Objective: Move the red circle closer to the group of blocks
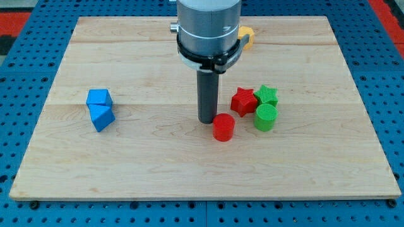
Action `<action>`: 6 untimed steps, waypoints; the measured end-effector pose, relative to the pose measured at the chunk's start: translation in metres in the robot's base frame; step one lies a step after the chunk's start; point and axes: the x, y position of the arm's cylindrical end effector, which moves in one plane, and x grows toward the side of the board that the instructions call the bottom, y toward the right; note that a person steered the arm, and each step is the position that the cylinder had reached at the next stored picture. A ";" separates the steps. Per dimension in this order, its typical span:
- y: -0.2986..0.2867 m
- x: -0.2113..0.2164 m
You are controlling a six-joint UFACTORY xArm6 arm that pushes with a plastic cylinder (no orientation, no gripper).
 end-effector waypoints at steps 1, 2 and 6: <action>-0.005 0.015; -0.016 0.037; 0.059 0.015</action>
